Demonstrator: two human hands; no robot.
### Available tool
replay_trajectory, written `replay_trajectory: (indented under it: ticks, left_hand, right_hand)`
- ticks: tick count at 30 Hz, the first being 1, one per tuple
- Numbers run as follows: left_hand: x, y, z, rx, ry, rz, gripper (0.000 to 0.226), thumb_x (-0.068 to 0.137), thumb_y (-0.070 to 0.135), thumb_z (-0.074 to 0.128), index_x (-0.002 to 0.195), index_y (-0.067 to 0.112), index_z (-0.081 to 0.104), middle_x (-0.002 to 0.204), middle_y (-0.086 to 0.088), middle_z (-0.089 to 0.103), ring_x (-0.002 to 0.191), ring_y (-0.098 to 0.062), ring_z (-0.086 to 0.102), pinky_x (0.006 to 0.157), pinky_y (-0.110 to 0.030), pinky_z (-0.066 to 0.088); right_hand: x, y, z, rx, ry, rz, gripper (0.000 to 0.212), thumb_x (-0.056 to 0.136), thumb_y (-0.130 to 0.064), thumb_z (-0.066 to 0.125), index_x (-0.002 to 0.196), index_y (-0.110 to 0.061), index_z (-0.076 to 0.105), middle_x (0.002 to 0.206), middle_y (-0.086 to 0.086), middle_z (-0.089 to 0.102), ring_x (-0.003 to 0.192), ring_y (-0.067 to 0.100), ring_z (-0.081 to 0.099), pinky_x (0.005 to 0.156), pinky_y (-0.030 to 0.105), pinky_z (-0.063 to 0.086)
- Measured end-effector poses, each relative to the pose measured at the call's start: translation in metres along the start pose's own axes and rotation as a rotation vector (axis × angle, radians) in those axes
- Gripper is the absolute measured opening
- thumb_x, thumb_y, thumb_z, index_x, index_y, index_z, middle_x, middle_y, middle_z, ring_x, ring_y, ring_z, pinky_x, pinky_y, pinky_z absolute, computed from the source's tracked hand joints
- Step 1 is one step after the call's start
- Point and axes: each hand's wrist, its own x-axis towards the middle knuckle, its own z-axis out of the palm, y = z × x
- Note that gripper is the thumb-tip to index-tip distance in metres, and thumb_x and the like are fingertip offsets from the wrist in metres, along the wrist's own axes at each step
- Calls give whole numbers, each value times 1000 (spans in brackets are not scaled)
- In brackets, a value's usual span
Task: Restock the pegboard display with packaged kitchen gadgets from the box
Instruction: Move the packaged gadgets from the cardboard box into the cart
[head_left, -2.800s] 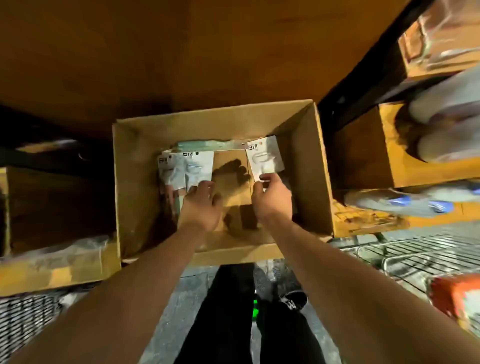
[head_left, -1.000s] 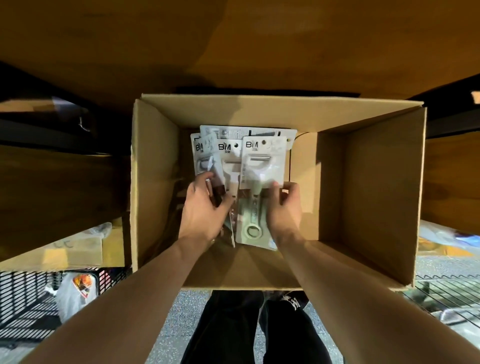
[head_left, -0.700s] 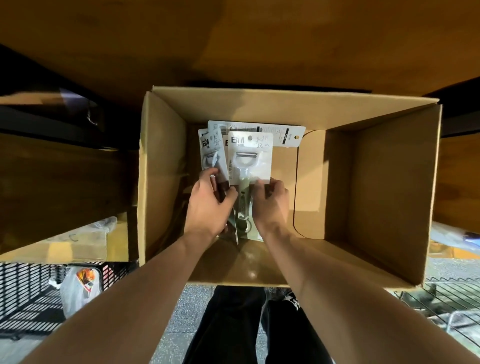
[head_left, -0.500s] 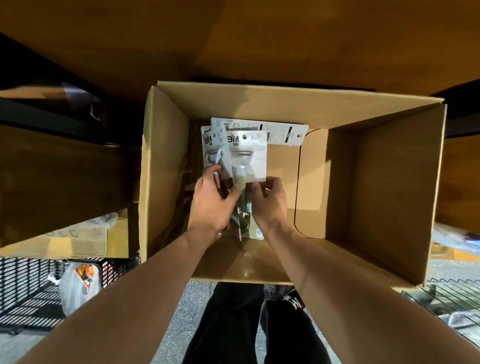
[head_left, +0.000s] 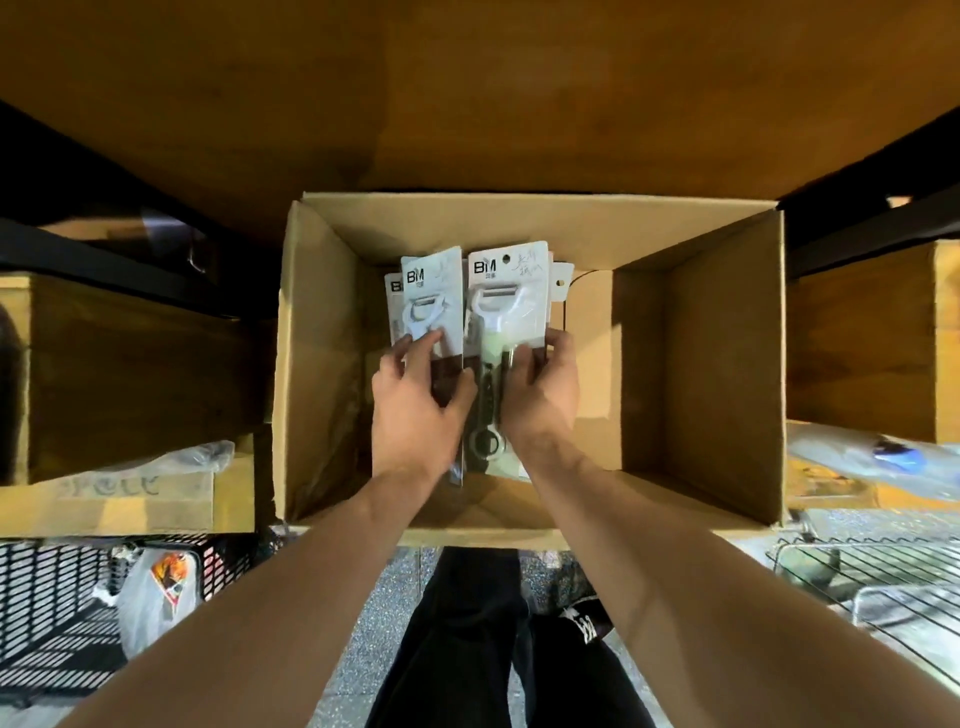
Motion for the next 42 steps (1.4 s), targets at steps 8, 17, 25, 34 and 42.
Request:
replay_trajectory:
  ticks: [8, 17, 25, 34, 42]
  left_hand:
    - [-55, 87, -10, 122, 63, 353, 50, 100, 52, 61, 148, 40, 56, 160, 7, 37, 142, -23, 43, 122, -41, 38]
    - [-204, 220, 41, 164, -91, 717, 48, 100, 44, 66, 147, 35, 60, 160, -1, 40, 145, -25, 40, 122, -46, 37]
    - [-359, 277, 180, 384, -267, 1117, 51, 100, 53, 62, 148, 36, 58, 161, -2, 38, 140, -30, 41, 115, -47, 42]
    - [-459, 256, 313, 630, -589, 1239, 48, 98, 50, 66, 144, 35, 60, 165, 2, 34, 148, -30, 35, 119, -53, 35]
    - [-416, 252, 338, 719, -655, 929, 63, 91, 50, 77, 144, 21, 59, 160, -11, 38, 146, -35, 41, 119, -49, 40]
  right_hand:
    - [-61, -48, -103, 168, 191, -100, 20, 108, -30, 45, 126, -22, 46, 100, -10, 64, 84, 1, 62, 65, 9, 42]
    - [-145, -30, -292, 372, 508, -109, 28, 104, -20, 46, 131, -12, 47, 100, -1, 65, 95, 27, 64, 79, 25, 40]
    - [-208, 105, -455, 710, 902, 133, 24, 102, -16, 46, 125, -14, 50, 84, -5, 62, 86, 25, 58, 73, 26, 36]
    - [-246, 258, -512, 845, 996, 433, 26, 105, -29, 50, 129, -22, 53, 109, 3, 65, 97, 24, 60, 81, 28, 41]
    - [-211, 280, -485, 849, 763, 551, 36, 103, -21, 55, 137, -24, 43, 113, 5, 65, 101, 25, 64, 94, 37, 52]
